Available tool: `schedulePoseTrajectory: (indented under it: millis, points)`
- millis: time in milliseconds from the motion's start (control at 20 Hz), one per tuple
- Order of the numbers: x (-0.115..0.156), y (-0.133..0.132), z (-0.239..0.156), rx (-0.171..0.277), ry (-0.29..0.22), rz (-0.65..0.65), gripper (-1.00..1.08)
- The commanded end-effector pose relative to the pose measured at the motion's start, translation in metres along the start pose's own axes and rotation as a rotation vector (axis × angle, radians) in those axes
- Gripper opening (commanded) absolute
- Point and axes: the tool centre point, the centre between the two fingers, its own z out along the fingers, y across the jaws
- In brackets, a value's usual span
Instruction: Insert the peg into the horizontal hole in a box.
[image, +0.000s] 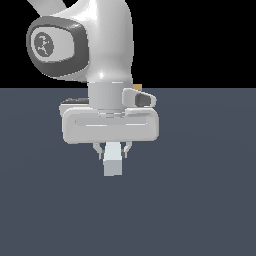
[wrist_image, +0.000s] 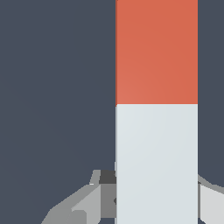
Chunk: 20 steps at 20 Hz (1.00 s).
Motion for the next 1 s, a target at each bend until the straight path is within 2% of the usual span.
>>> schedulePoseTrajectory:
  millis: [0, 250, 500, 750, 950]
  points:
    - [0.029, -0.001, -0.005, -0.003, 0.000, 0.016, -1.00]
    - [0.082, -0.003, -0.012, -0.003, 0.000, 0.043, -1.00]
    - [0.123, -0.002, -0.017, -0.003, -0.001, 0.063, -1.00]
    - [0.149, 0.000, -0.020, -0.003, -0.001, 0.077, -1.00]
    - [0.160, 0.002, -0.021, -0.003, -0.001, 0.083, -1.00]
